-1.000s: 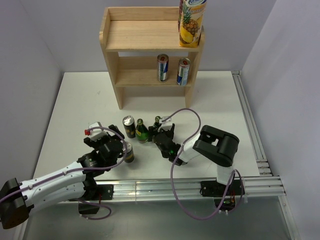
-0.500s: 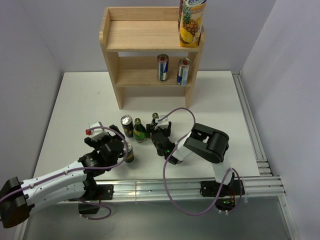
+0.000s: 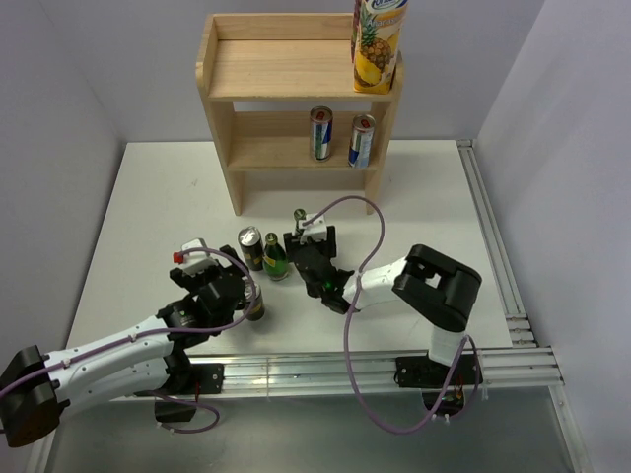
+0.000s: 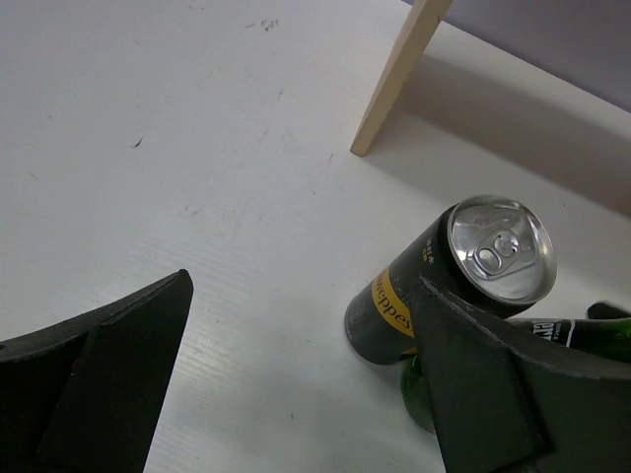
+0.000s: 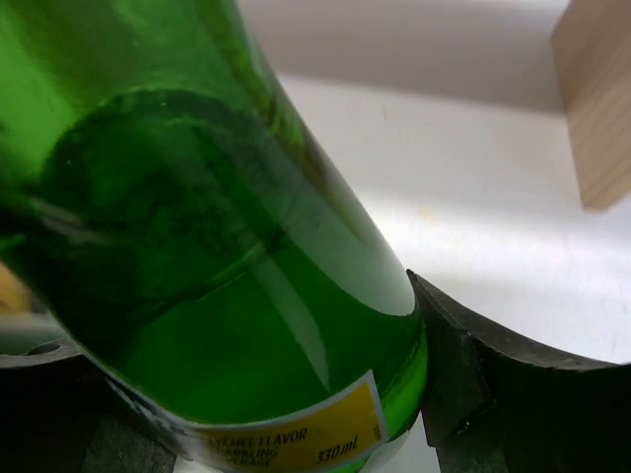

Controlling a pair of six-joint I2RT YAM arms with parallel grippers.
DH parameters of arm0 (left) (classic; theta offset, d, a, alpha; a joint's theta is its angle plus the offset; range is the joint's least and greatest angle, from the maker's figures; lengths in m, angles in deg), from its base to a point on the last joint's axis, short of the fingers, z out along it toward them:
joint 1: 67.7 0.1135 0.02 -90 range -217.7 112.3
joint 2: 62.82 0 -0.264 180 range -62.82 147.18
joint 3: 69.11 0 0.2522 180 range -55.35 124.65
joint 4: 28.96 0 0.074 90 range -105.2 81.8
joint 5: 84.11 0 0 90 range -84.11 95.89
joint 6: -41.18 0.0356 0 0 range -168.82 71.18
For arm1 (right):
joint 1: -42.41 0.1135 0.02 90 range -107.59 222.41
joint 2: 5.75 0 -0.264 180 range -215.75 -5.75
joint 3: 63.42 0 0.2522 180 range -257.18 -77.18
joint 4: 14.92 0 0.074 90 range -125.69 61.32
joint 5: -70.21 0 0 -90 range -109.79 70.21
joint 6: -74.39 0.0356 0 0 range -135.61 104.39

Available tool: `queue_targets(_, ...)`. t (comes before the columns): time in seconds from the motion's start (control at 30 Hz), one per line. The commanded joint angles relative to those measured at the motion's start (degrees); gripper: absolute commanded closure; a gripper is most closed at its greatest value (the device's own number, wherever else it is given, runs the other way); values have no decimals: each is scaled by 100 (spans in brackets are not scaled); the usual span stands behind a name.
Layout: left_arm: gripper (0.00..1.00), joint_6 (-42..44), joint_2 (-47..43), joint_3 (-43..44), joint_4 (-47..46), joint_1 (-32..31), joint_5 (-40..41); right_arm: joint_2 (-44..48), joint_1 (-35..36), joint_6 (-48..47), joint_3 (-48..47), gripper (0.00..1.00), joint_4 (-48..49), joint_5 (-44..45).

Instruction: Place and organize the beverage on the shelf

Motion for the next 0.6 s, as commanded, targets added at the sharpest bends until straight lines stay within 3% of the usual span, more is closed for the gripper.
queue_targets(0.0,1,238,76,168,-249,-24,-143,734,-20,-386,-741,100,353,260)
queue_targets(0.57,1,572,-55,28,-618,-15,-318,156,-459,-1354,-3842,100,-912,-460)
